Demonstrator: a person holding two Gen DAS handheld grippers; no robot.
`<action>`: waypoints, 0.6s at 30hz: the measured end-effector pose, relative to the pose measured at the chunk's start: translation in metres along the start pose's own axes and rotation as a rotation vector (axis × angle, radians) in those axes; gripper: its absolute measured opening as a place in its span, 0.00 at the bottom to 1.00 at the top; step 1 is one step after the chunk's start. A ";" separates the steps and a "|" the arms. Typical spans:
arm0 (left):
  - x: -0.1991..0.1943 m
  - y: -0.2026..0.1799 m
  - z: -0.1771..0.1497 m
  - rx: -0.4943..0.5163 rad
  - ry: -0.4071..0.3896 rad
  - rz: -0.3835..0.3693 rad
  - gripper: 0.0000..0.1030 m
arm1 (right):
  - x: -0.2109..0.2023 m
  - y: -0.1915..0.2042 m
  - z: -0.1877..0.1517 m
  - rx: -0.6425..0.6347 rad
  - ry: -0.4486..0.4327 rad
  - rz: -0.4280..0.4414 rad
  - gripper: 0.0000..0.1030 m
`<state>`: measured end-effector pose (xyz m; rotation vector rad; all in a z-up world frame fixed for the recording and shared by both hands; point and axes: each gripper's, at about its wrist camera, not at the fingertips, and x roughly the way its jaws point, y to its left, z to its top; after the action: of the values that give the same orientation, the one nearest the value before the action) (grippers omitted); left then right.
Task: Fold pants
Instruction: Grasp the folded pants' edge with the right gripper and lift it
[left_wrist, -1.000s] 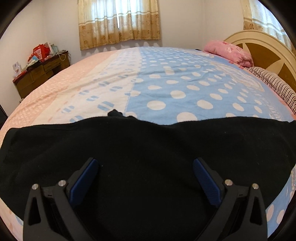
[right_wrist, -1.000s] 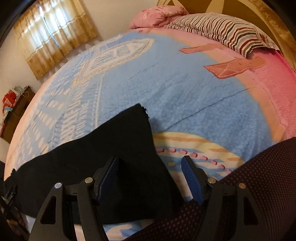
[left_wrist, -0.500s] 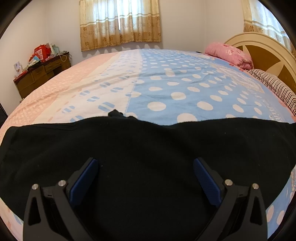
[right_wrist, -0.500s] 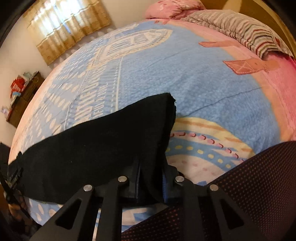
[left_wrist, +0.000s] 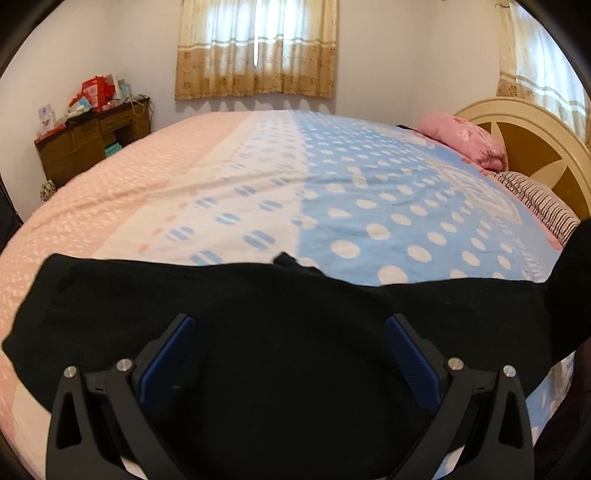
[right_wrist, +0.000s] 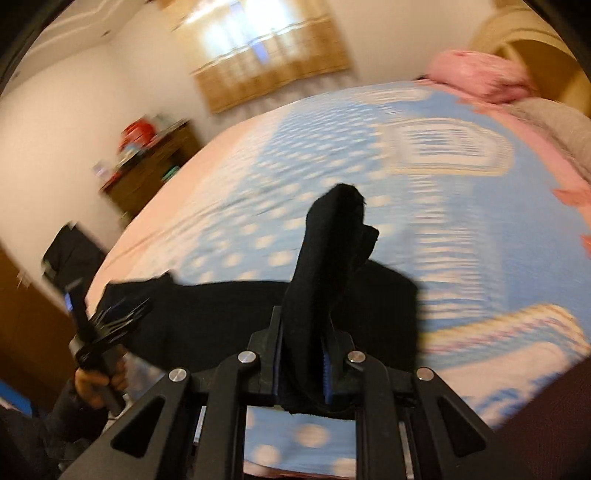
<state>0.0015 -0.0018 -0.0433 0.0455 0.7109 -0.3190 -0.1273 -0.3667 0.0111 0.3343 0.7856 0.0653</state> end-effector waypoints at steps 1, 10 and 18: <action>-0.001 0.002 -0.001 0.005 -0.005 0.009 1.00 | 0.012 0.015 -0.001 -0.019 0.012 0.018 0.16; -0.004 0.017 -0.004 0.011 -0.004 0.038 1.00 | 0.101 0.101 -0.029 -0.148 0.103 0.081 0.16; 0.000 0.021 -0.010 0.017 0.006 0.053 1.00 | 0.136 0.138 -0.050 -0.232 0.085 -0.023 0.17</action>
<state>0.0013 0.0199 -0.0522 0.0816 0.7112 -0.2745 -0.0566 -0.1982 -0.0706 0.1034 0.8561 0.1487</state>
